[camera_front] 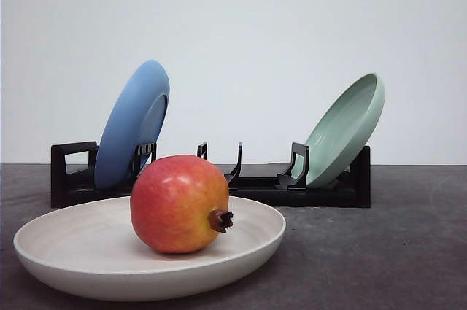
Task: Place pomegranate in white plate
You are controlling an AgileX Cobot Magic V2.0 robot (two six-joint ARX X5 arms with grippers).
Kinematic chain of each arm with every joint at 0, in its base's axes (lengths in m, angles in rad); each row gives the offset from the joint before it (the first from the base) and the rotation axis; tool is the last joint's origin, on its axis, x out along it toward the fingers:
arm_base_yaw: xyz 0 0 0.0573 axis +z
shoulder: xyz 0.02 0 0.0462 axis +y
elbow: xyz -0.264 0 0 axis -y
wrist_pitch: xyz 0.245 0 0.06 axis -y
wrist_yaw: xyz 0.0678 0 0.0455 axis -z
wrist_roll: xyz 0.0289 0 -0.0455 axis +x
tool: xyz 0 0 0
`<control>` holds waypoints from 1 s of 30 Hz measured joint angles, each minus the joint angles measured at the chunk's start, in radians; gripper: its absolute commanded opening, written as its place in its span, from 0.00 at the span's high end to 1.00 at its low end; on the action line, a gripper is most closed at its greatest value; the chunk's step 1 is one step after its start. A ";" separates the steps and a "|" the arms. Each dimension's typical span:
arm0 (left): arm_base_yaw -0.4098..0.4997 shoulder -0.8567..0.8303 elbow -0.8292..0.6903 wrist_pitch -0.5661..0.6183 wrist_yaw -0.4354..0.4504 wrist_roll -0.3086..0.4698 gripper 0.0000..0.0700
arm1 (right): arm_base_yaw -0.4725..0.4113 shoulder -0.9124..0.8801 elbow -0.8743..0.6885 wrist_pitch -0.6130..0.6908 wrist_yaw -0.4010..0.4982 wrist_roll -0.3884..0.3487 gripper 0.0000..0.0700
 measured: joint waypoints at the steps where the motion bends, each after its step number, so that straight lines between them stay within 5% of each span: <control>1: 0.000 0.000 0.000 0.000 0.000 0.000 1.00 | 0.000 0.000 0.000 0.000 0.000 0.000 0.97; 30: 0.000 0.000 0.000 0.000 0.000 0.000 1.00 | 0.000 0.000 0.000 0.033 0.000 0.000 0.97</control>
